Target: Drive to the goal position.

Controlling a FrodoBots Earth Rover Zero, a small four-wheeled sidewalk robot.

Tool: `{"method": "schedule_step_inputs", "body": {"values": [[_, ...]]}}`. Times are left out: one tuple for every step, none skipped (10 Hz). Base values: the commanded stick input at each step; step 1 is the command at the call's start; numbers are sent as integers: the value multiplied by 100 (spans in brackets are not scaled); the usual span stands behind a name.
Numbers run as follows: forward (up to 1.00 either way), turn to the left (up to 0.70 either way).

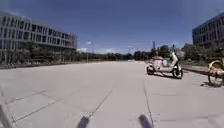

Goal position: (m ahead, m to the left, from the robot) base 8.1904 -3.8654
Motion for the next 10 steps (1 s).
{"method": "schedule_step_inputs", "body": {"values": [[100, -2], [100, -19], [100, -37], [100, -39], [100, -39], [100, -39], [100, -39], [100, -39], [100, -39], [100, -39]]}}
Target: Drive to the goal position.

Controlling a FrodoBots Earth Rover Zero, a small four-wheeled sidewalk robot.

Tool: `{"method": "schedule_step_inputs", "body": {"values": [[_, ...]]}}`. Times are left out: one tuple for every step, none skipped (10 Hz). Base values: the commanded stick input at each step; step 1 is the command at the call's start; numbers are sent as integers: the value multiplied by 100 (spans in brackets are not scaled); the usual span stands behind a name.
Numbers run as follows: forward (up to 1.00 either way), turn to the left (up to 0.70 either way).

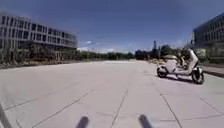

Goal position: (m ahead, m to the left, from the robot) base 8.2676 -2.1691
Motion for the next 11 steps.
{"method": "schedule_step_inputs", "body": {"values": [[100, -39], [100, -31], [100, 1], [100, 1], [100, 1], [100, 1], [100, 1], [100, 1], [100, 1], [100, 1], [100, 1]]}}
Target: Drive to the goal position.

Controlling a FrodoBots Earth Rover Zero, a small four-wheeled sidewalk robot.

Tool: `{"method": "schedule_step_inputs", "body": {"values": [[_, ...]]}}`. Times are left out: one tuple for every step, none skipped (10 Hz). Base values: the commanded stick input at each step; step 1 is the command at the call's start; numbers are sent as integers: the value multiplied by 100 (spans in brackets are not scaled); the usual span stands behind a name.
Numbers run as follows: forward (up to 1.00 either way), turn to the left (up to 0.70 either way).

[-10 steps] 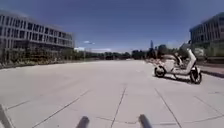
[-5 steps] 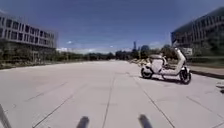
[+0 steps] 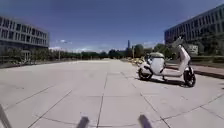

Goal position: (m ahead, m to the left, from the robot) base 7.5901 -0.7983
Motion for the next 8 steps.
{"method": "schedule_step_inputs", "body": {"values": [[100, 1], [100, 1], [100, 1], [100, 1], [100, 1], [100, 1], [100, 1], [100, 1]]}}
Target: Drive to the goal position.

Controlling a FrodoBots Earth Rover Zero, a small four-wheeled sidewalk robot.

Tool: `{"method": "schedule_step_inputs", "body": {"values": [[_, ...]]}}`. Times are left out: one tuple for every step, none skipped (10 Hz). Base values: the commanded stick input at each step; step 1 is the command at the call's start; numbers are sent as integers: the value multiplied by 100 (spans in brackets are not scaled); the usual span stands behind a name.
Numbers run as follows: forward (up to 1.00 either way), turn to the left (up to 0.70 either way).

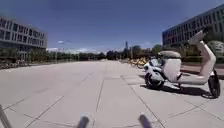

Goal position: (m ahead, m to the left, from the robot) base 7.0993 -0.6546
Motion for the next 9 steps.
{"method": "schedule_step_inputs", "body": {"values": [[100, 1], [100, 1], [100, 1], [100, 1], [100, 1], [100, 1], [100, 1], [100, 1], [100, 16]]}}
